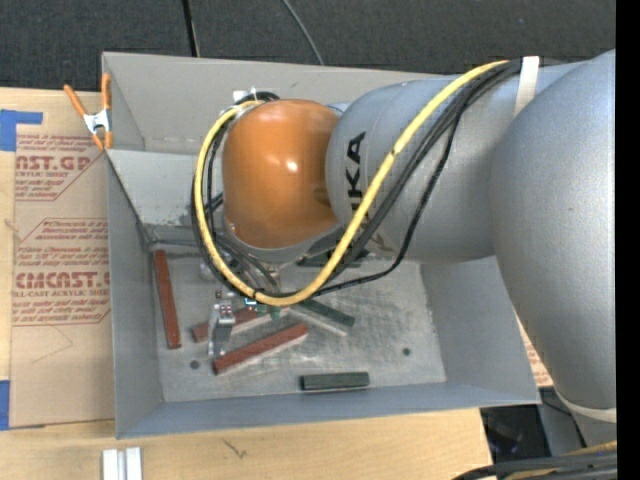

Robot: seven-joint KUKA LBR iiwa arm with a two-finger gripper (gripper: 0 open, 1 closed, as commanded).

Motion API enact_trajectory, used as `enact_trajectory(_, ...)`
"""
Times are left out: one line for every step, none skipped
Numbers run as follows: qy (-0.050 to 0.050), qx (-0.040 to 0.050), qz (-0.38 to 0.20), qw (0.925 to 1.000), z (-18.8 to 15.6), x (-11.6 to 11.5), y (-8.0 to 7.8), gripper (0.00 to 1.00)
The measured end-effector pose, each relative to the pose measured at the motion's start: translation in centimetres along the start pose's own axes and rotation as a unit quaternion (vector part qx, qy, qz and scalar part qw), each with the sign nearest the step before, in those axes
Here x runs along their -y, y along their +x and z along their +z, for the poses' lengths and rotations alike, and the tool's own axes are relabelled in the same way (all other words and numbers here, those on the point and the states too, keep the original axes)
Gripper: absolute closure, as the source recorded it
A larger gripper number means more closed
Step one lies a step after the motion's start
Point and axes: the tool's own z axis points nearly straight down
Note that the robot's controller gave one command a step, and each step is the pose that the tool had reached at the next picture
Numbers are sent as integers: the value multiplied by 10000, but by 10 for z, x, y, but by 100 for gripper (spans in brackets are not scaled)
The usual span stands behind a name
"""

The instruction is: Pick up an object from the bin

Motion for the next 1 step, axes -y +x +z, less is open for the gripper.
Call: enact_trajectory(-8,37,9,10000,-4,1,-2,0)
